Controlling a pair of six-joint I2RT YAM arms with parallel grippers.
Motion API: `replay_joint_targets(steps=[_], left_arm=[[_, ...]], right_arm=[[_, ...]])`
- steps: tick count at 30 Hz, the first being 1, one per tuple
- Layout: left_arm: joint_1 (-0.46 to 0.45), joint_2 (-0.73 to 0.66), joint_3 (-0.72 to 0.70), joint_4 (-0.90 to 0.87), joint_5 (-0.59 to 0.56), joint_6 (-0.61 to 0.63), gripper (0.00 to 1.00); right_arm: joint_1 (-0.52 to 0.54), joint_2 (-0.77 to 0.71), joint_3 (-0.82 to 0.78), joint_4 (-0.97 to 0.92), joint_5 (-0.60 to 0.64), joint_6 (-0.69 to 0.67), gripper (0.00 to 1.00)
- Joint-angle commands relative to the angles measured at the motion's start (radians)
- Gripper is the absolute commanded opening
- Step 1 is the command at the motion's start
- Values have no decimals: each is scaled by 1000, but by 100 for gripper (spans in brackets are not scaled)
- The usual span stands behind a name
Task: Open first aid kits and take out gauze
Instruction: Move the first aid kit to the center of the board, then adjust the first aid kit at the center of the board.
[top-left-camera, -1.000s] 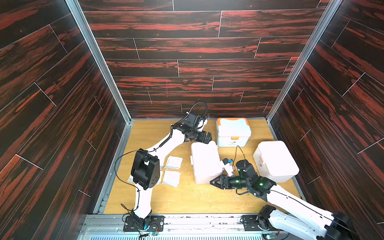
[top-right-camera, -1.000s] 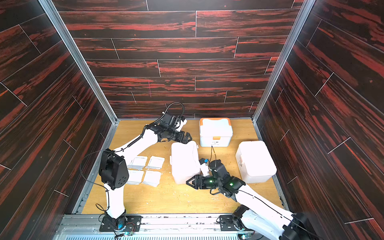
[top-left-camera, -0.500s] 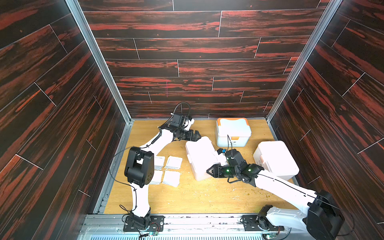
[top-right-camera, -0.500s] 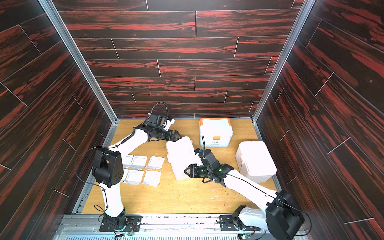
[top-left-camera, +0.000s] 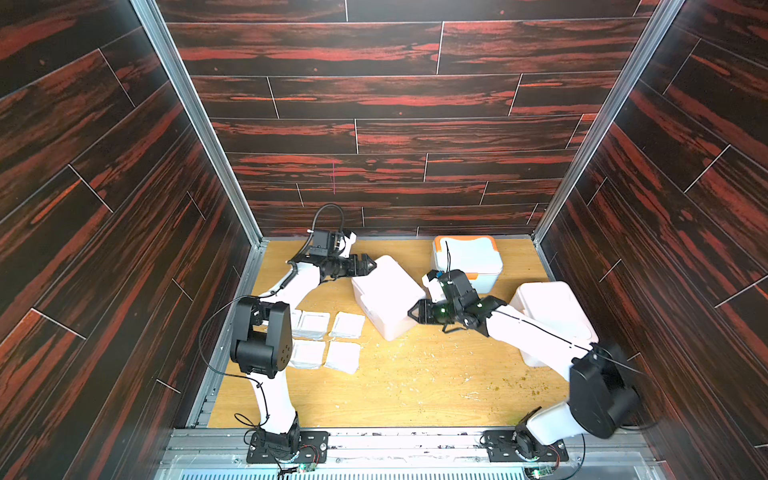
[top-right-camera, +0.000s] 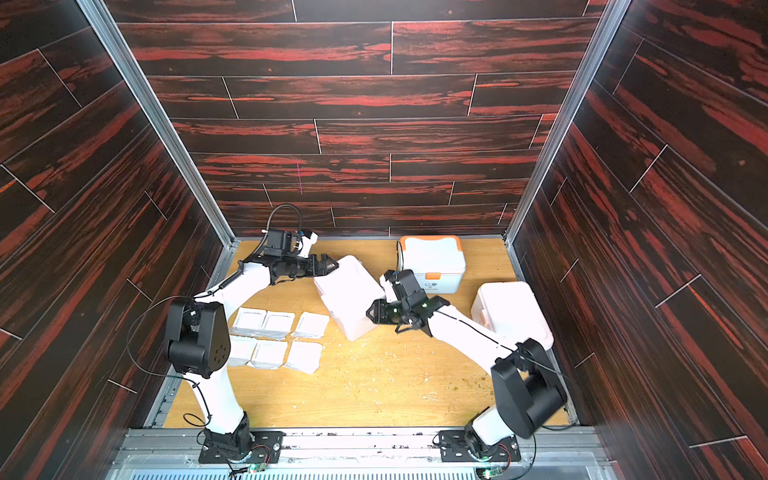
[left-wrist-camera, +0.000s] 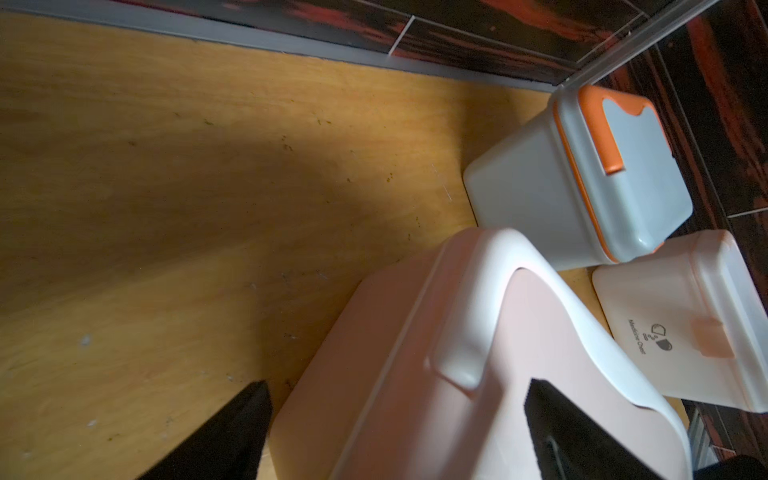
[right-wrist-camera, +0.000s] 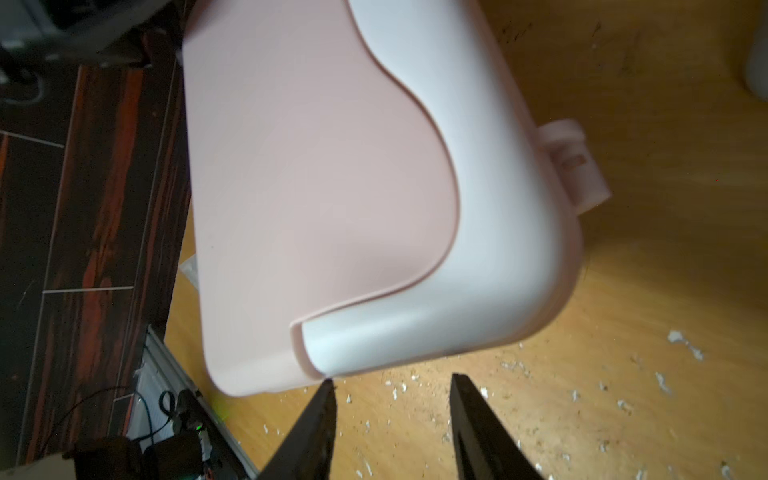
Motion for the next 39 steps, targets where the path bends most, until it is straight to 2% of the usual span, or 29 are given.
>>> replay_joint_targets(steps=[1, 11, 16, 19, 26, 30, 34, 39], left_arm=[[26, -16, -31, 54, 26, -40, 99], [131, -144, -206, 216, -68, -176, 100], [167, -213, -249, 208, -98, -170, 100], [174, -217, -236, 181, -112, -150, 100], [171, -90, -105, 167, 30, -125, 100], [151, -72, -97, 192, 92, -136, 100], [130, -98, -140, 209, 92, -144, 100], [119, -192, -250, 230, 72, -150, 100]], right_arm=[[-24, 80, 77, 9, -6, -18, 48], [-95, 287, 354, -2, -111, -3, 48], [-100, 182, 266, 29, -129, -4, 56], [-95, 113, 177, 110, -235, 33, 64], [-53, 104, 88, 233, -336, 134, 76], [-52, 175, 138, 235, -347, 155, 75], [-57, 254, 238, 176, -323, 128, 69], [-66, 336, 359, 97, -298, 91, 67]])
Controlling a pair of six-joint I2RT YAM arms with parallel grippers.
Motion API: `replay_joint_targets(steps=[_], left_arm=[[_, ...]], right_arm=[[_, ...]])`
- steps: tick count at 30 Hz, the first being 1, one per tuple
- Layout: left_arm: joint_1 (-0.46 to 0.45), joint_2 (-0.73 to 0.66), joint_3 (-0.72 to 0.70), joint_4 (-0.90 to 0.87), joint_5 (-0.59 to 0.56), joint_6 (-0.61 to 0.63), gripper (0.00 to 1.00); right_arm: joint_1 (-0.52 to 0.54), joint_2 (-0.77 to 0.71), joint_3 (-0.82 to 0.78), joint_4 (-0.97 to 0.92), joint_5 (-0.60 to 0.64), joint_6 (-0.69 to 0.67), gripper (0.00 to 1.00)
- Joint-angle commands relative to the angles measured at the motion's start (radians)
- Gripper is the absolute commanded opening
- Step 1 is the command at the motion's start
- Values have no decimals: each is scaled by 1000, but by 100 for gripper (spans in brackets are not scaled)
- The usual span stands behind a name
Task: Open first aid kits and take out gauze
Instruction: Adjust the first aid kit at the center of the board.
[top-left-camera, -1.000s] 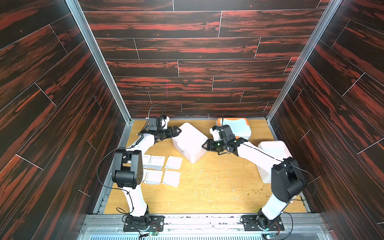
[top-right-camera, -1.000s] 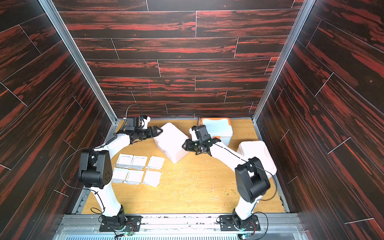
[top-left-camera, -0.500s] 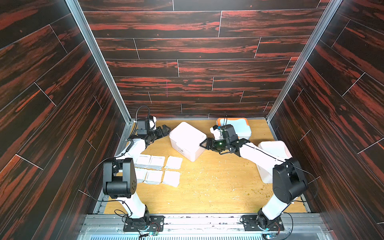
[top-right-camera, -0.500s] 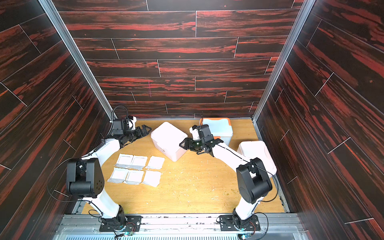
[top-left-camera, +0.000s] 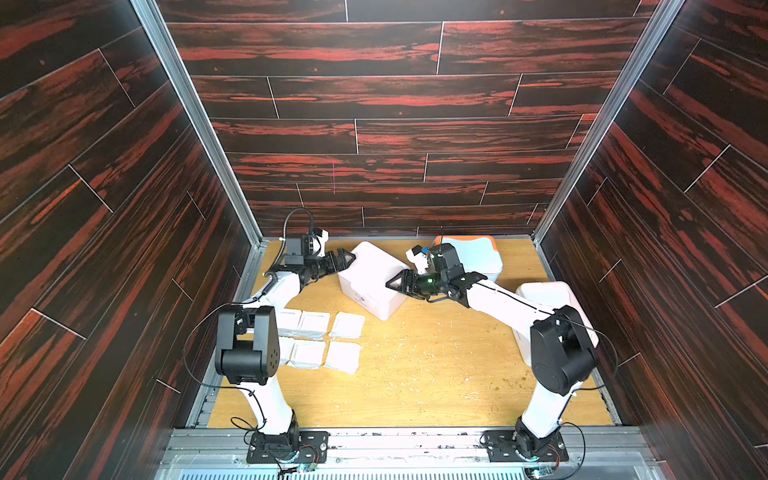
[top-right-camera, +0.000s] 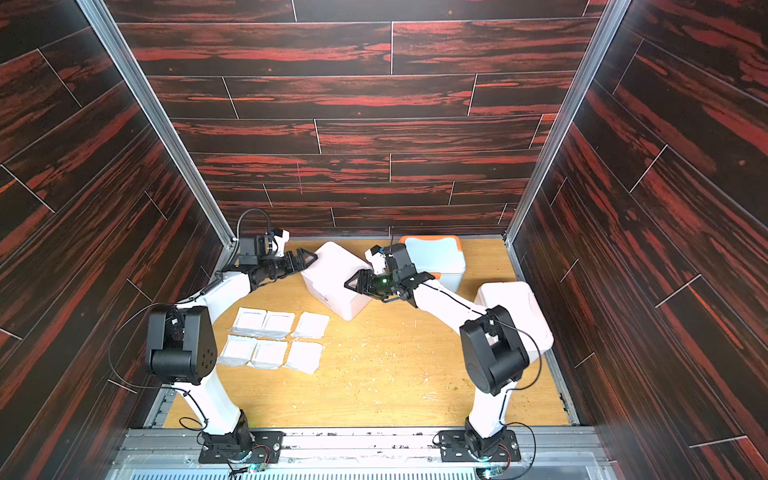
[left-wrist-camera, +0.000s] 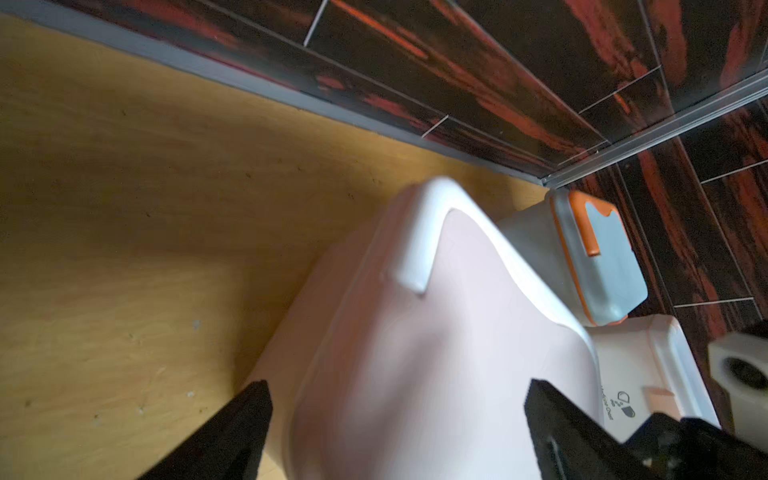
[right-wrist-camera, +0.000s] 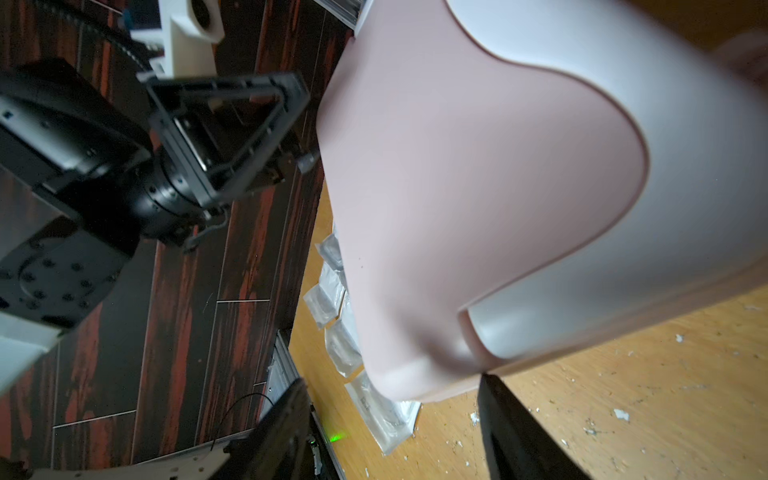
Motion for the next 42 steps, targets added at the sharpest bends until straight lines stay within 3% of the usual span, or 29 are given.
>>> replay_joint_targets(steps=[1, 12, 17, 19, 25, 30, 34, 42], left_arm=[[-3, -112, -74, 26, 16, -13, 100], [-3, -249, -226, 72, 9, -43, 100], [28, -298, -218, -2, -233, -18, 100], [38, -275, -179, 17, -278, -9, 100], [41, -4, 152, -121, -116, 64, 100], [24, 172, 300, -137, 3, 57, 100], [-15, 198, 302, -149, 16, 68, 100], [-44, 20, 66, 1, 6, -4, 100]], right_arm=[[-10, 75, 88, -66, 21, -39, 67], [-46, 209, 293, -196, 48, -97, 67], [-51, 149, 228, -167, 36, -93, 73], [-52, 129, 197, -147, 34, -86, 76], [-52, 131, 168, -113, 22, -65, 90], [-53, 171, 200, -105, 27, -55, 91], [-56, 209, 243, -102, 11, -52, 83], [-62, 283, 355, -146, -11, -78, 70]])
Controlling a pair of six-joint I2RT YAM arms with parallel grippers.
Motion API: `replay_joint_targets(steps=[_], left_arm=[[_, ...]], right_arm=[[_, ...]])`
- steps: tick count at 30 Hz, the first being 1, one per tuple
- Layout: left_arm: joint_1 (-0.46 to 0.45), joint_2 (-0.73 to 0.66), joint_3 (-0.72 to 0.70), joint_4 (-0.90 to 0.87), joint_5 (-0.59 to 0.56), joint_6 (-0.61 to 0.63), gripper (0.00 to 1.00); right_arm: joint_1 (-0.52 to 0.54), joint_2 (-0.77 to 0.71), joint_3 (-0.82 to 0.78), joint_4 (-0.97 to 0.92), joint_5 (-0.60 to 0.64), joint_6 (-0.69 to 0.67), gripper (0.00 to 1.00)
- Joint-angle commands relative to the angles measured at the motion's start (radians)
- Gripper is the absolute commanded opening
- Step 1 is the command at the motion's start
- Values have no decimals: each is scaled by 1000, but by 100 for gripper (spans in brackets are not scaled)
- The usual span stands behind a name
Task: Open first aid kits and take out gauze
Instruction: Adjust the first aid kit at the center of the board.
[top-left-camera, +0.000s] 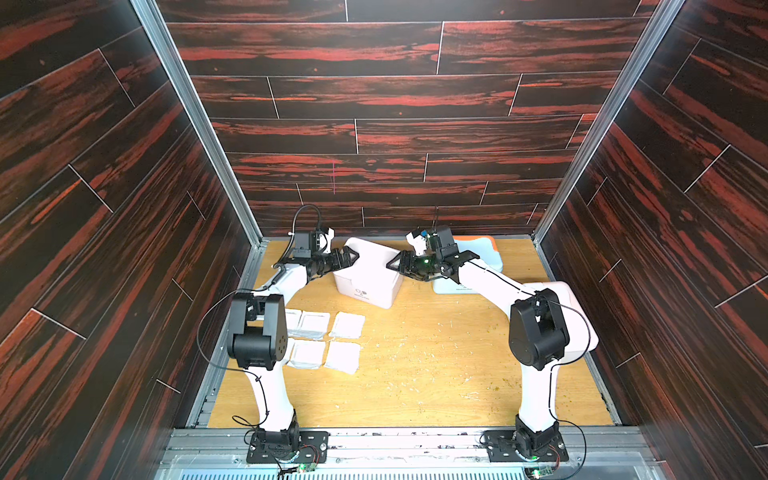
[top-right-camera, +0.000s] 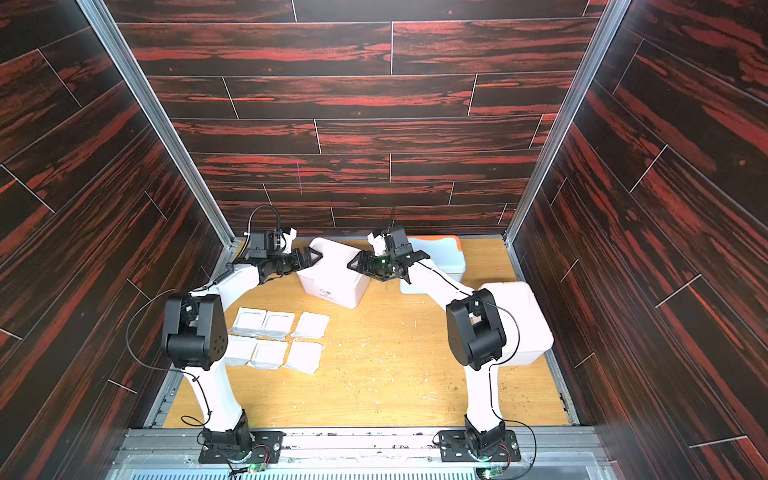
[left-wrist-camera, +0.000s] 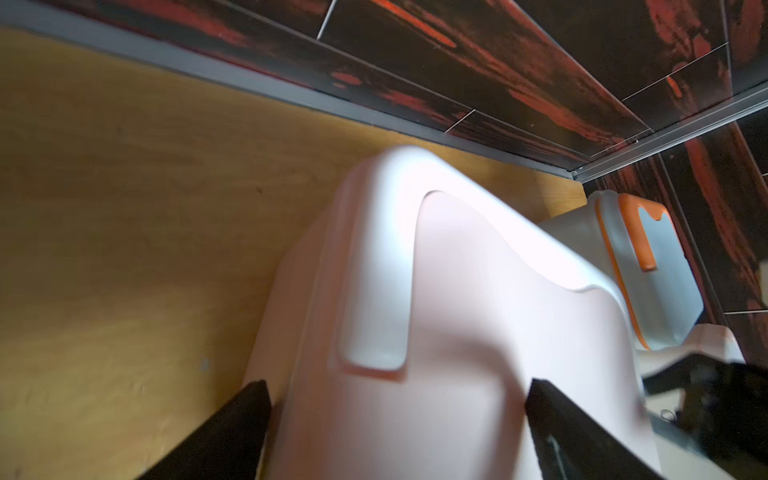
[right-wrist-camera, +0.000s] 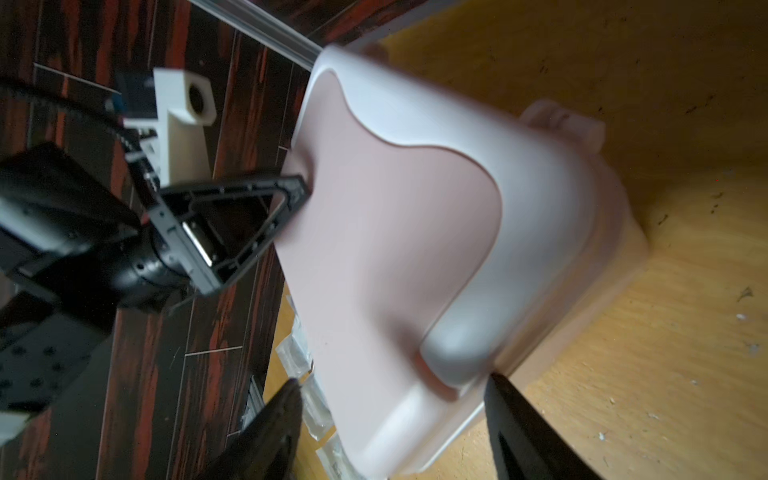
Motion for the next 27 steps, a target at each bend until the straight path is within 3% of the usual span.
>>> replay_joint_targets(steps=[1, 7, 16, 22, 27], left_arm=[[-24, -119, -86, 54, 39, -41, 100], [-24, -196, -200, 105, -10, -60, 100], [13, -212, -202, 125, -50, -90, 100], [19, -359, -262, 88, -143, -83, 100], [19, -531, -356, 78, -224, -101, 100]], right_arm=[[5, 76, 51, -8, -38, -23, 70], [5, 133, 146, -37, -59, -25, 70], [2, 140, 187, -75, -25, -51, 72], [4, -72, -22, 6, 79, -99, 92], [6, -317, -294, 146, 192, -157, 99]])
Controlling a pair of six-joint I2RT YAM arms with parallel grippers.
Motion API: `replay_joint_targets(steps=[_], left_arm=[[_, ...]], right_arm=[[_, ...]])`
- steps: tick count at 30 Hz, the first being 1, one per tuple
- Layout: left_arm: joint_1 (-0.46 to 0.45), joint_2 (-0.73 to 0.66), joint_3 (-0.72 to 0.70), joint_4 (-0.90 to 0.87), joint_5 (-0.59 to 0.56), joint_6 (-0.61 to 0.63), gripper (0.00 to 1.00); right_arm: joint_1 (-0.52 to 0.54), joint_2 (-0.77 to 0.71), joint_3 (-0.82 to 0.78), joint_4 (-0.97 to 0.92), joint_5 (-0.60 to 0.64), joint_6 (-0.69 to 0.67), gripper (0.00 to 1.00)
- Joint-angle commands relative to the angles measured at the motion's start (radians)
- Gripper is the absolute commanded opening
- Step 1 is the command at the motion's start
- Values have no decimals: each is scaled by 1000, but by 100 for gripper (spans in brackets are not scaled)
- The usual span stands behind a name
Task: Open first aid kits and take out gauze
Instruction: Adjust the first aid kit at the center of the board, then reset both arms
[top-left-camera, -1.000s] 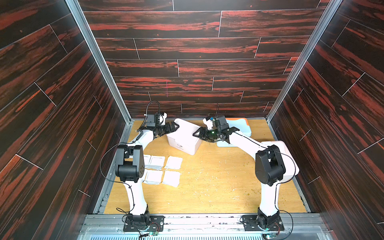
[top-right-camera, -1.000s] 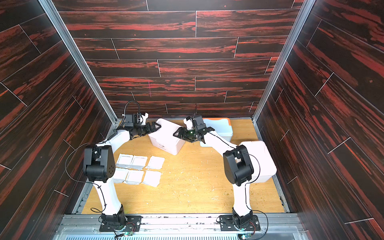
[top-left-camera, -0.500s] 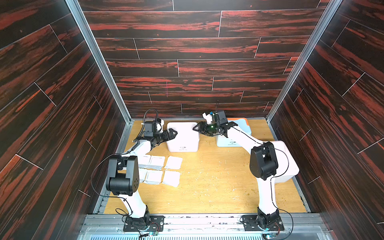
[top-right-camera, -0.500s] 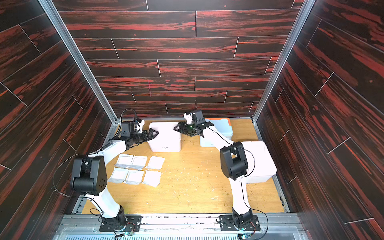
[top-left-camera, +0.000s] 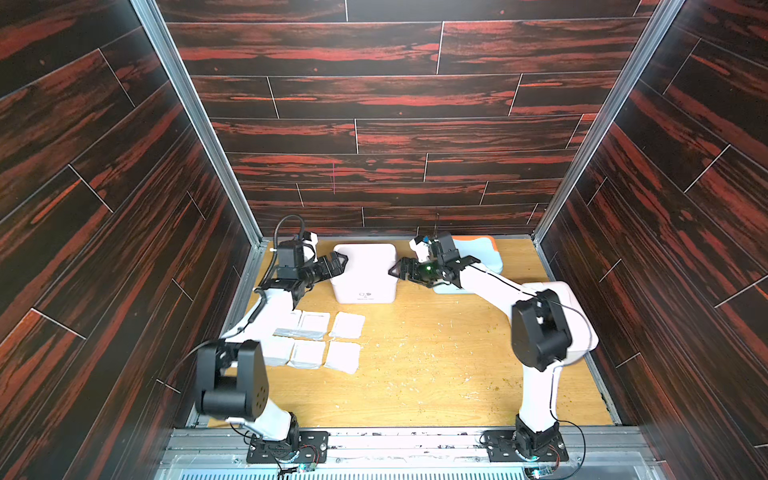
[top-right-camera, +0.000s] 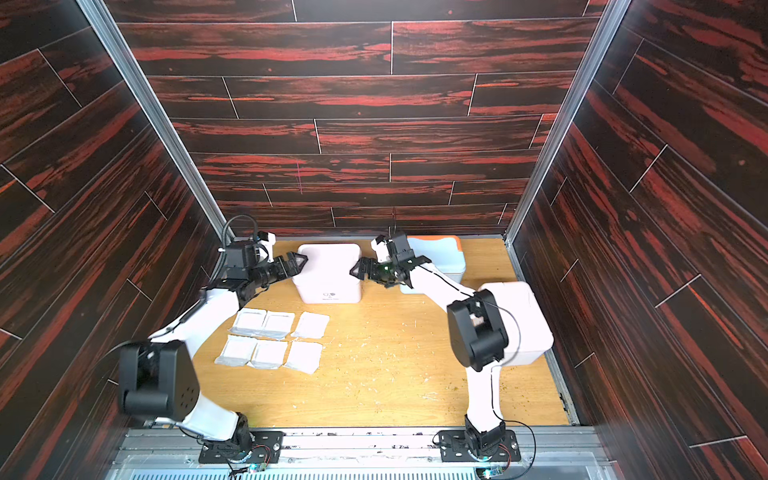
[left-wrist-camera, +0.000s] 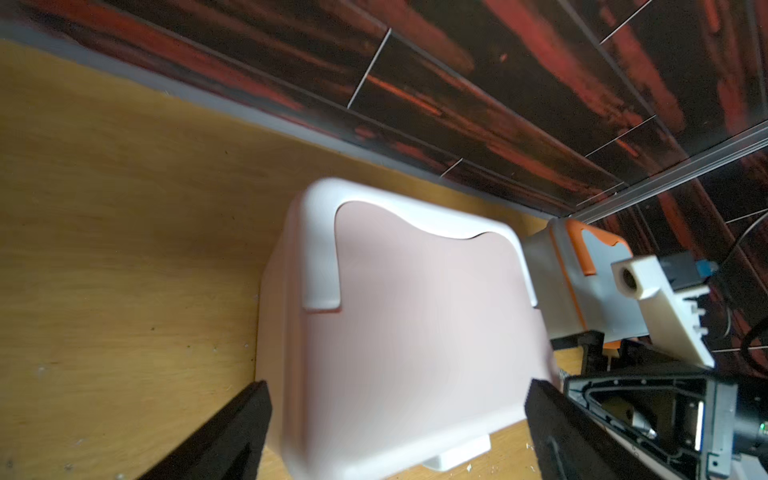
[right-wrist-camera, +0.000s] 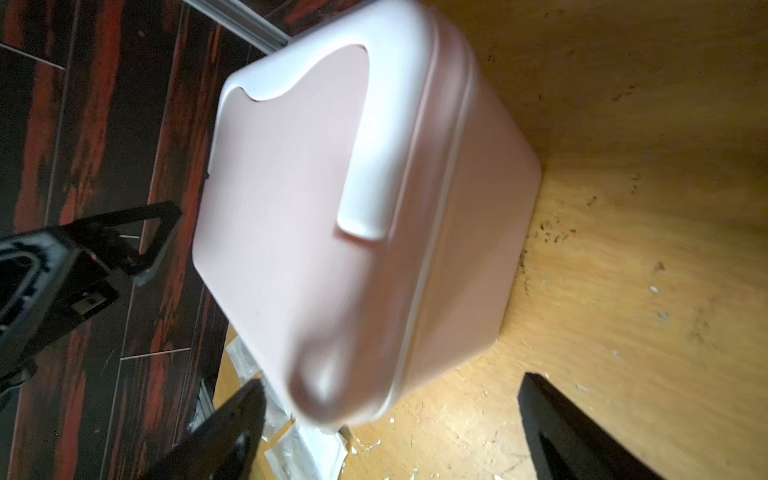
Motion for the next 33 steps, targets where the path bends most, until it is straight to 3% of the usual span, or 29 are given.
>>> replay_joint_targets(steps=[1, 7, 14, 23, 28, 33], left_arm=[[6, -149, -83, 11, -80, -31, 100], [-5, -394, -319, 94, -224, -82, 100], [-11, -658, -566, 114, -425, -57, 100], [-10, -976, -819, 152, -599, 26, 100], [-10, -1008, -861, 174, -696, 106, 100], [-7, -880, -852, 235, -746, 160, 100]], right_arm=[[7, -242, -144, 137, 123, -70, 99], [18, -544, -480, 281, 325, -187, 99], [20, -826, -854, 518, 396, -348, 99], [19, -1012, -1098, 634, 521, -461, 99], [14, -1052, -1204, 714, 736, -469, 99], [-43, -1070, -1249, 736, 837, -458, 99]])
